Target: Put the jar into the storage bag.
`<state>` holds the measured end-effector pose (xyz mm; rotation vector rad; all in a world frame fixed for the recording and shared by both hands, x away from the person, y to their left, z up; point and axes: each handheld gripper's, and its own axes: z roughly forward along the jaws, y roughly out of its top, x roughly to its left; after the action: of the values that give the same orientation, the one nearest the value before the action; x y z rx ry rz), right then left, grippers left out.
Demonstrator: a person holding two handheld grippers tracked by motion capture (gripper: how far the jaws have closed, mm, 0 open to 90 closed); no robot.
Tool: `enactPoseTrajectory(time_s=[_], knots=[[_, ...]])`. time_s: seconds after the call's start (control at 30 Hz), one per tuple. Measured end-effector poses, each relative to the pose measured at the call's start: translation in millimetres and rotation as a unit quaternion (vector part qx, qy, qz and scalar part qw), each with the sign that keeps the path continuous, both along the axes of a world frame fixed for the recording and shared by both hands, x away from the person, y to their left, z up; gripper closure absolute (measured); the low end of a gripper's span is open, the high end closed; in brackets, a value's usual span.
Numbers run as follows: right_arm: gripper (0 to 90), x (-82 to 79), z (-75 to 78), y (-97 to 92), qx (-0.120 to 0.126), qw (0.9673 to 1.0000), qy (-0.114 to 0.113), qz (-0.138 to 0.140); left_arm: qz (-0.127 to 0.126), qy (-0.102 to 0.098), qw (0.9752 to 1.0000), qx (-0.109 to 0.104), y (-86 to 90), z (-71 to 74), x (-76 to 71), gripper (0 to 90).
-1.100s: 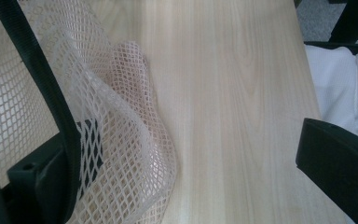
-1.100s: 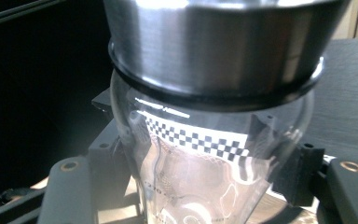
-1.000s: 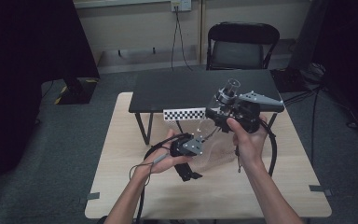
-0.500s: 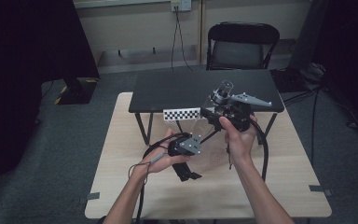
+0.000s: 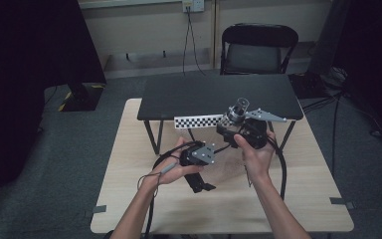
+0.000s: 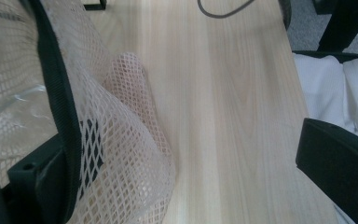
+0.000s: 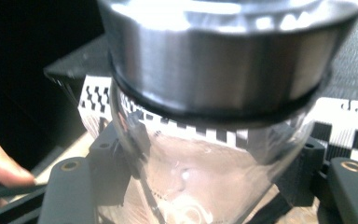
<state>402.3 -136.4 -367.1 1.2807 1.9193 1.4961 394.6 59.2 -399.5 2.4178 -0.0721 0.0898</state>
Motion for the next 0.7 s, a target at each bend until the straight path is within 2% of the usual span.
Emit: enactPoseTrajectory(time_s=[0.17,0.23,0.43,0.7], knots=[[31.7,-1.7,-8.0,3.8,-0.013,0.9999,0.005,0.005,0.005,0.000,1.0000,-0.003,-0.8,-0.1,0.4,0.3],[31.7,-2.8,-12.6,8.7,-0.038,0.9993,0.002,0.007,0.005,0.000,1.0000,-0.001,-1.1,-0.3,0.9,0.3],[31.7,-4.6,-19.1,18.0,-0.077,0.9969,-0.001,0.016,0.003,0.001,1.0000,-0.005,-0.6,-1.0,0.9,0.3],[31.7,-0.8,-27.4,27.7,-0.093,0.9954,0.014,0.018,0.016,-0.005,0.9998,0.006,-2.7,-4.0,0.8,0.3]])
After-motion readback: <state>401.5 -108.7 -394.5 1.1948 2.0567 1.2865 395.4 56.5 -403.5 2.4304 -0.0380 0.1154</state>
